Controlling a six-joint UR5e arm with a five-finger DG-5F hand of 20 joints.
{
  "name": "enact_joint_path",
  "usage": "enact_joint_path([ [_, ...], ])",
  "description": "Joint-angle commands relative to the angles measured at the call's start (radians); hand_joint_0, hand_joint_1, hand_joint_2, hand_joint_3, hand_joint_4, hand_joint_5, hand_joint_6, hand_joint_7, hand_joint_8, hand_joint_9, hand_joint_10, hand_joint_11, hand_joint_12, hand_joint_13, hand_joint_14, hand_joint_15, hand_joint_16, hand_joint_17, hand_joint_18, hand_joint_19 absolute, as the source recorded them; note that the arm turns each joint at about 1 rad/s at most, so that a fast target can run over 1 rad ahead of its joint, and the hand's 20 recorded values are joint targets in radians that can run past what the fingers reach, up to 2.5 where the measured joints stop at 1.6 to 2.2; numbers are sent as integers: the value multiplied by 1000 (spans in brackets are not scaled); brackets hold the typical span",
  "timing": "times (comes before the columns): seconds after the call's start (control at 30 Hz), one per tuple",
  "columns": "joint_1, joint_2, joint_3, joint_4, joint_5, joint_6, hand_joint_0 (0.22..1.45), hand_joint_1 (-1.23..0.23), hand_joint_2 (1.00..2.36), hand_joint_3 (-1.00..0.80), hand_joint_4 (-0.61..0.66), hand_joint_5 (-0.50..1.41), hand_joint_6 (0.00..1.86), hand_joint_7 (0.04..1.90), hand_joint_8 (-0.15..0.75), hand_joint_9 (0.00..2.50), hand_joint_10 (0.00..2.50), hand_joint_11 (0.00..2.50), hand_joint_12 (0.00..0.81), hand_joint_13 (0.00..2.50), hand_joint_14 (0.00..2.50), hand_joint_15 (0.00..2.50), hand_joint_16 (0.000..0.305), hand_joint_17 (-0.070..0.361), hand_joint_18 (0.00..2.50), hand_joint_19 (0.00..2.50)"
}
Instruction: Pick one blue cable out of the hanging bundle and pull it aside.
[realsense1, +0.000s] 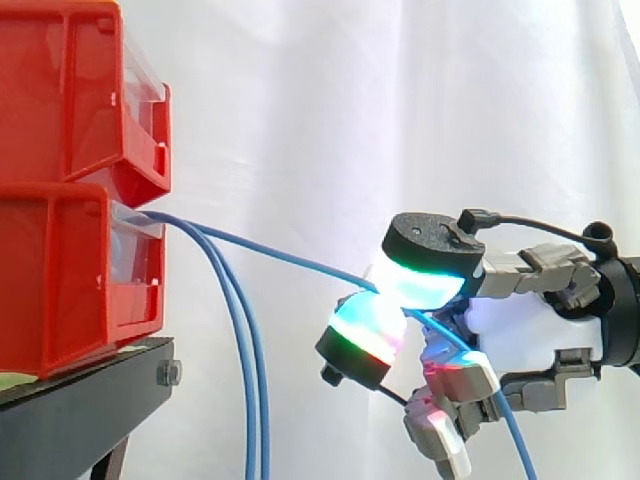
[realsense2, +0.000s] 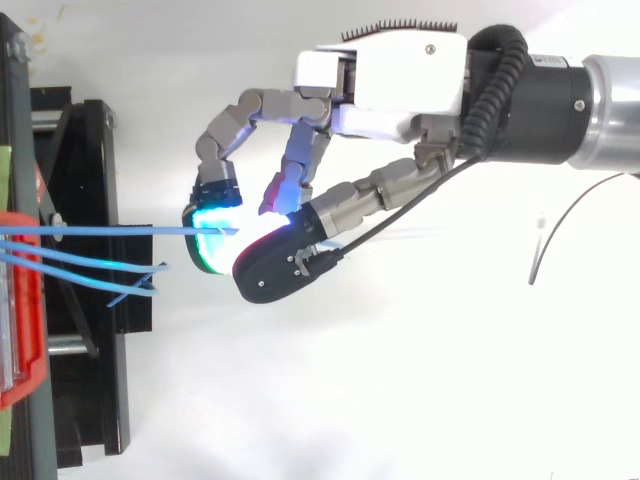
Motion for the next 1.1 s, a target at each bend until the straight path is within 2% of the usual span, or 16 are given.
enact_joint_path([
  [0.0,-1,0,0,0,0,0,590,-853,1018,-36,47,-88,903,1074,332,1338,20,732,384,1061,20,676,54,121,923,630],
  [1.07,0,0,0,0,0,0,582,-860,1014,-5,62,-78,896,1107,355,1404,20,751,403,1064,20,665,59,133,933,607],
])
